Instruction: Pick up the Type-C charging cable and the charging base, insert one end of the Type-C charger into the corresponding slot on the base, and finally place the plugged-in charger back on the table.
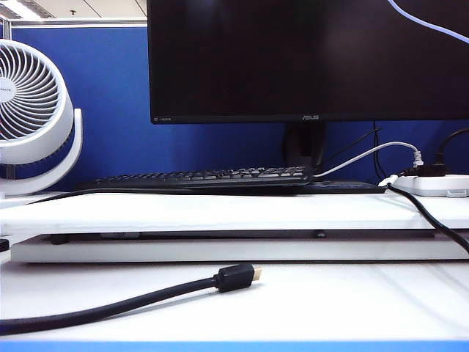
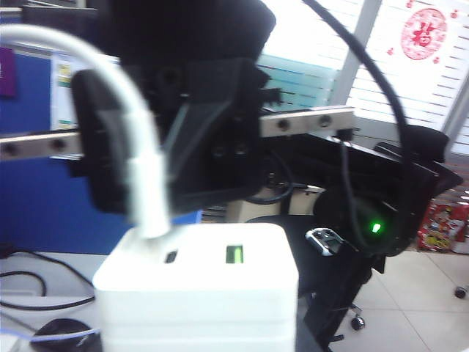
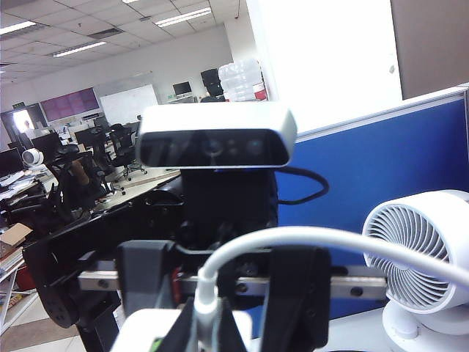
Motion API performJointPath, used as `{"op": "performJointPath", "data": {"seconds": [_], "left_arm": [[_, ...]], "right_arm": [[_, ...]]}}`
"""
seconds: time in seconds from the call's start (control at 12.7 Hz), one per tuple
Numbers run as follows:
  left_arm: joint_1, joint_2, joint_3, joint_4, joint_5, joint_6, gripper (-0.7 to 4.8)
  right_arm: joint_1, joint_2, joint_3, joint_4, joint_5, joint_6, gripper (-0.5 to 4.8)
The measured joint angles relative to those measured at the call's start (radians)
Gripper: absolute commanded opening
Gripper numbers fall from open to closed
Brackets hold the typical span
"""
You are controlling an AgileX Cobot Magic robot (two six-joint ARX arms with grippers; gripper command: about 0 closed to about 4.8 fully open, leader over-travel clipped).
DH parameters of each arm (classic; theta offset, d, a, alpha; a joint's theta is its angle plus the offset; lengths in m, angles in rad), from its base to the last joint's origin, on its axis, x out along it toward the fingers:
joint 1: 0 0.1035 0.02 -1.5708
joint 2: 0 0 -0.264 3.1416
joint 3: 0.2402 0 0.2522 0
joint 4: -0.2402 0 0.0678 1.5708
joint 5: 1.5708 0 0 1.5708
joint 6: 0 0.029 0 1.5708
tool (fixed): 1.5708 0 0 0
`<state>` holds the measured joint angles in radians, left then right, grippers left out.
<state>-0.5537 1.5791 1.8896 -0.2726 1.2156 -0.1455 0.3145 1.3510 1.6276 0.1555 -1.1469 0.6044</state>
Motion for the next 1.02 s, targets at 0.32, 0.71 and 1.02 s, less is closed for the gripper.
{"op": "performJointPath", "data": {"seconds": [0.32, 0.71, 1.02], "left_arm": [[-0.005, 0.000, 0.000, 0.000, -0.024, 0.014, -0.06], [-0.005, 0.000, 0.000, -0.016, -0.020, -0.072, -0.06], [-0.005, 0.000, -0.002, -0.019, 0.005, -0.073, -0.06]], "right_arm": [[0.000, 0.000, 0.000, 0.000, -0.002, 0.000, -0.02], [-0.003, 0.000, 0.001, -0.043, -0.034, -0.019, -0.02], [-0.004, -0.001, 0.001, -0.064, -0.052, -0.027, -0.02]]}}
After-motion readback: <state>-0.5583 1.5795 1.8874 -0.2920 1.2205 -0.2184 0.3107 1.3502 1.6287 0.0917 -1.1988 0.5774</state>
